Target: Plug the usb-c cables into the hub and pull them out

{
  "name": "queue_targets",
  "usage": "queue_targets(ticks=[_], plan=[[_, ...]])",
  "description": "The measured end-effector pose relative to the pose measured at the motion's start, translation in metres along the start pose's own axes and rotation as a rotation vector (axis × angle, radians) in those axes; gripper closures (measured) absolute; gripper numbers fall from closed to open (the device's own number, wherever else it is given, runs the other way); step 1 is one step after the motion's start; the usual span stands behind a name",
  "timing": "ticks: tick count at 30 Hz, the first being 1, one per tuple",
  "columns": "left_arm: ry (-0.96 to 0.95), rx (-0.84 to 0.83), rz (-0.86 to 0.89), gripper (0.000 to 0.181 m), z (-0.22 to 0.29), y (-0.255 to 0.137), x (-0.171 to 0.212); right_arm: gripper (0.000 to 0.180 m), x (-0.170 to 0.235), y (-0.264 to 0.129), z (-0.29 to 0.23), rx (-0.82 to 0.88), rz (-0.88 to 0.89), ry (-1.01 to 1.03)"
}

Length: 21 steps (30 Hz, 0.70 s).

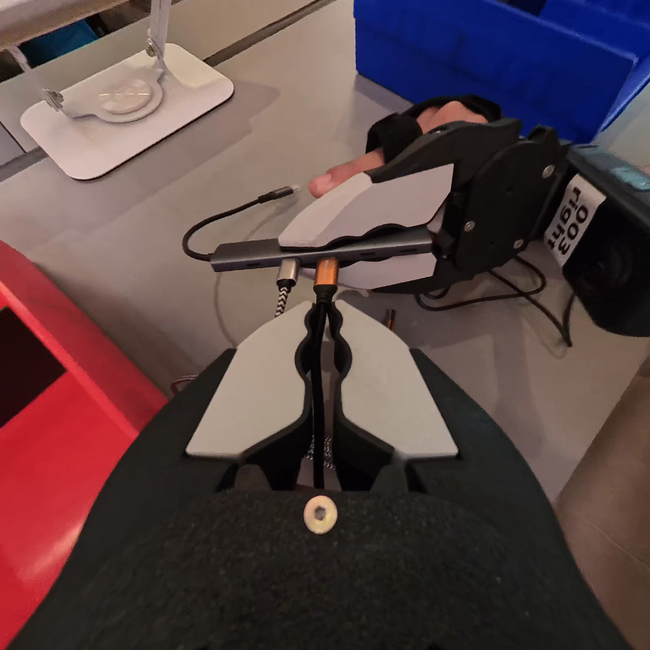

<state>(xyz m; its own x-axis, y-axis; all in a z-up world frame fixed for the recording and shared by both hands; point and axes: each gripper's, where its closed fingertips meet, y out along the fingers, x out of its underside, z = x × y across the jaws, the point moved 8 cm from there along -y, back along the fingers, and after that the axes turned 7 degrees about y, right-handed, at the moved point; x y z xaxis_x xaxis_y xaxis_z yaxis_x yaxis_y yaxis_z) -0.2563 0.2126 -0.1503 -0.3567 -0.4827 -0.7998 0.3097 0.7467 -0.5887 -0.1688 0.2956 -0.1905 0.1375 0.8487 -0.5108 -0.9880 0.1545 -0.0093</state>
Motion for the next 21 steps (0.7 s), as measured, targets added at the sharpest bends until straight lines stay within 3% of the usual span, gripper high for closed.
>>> queue_targets(ticks=[6, 18, 21], plan=[[-0.005, 0.056, 0.013, 0.176, -0.002, -0.003, 0.002, 0.169, -0.002, 0.001, -0.007, -0.031, 0.007, -0.011], [0.042, 0.016, 0.019, 0.176, 0.000, 0.004, 0.005, 0.169, 0.002, 0.002, -0.004, -0.042, -0.014, 0.054], [-0.018, 0.028, 0.031, 0.174, -0.004, 0.009, 0.007, 0.168, 0.007, 0.004, -0.001, -0.075, -0.025, 0.031]])
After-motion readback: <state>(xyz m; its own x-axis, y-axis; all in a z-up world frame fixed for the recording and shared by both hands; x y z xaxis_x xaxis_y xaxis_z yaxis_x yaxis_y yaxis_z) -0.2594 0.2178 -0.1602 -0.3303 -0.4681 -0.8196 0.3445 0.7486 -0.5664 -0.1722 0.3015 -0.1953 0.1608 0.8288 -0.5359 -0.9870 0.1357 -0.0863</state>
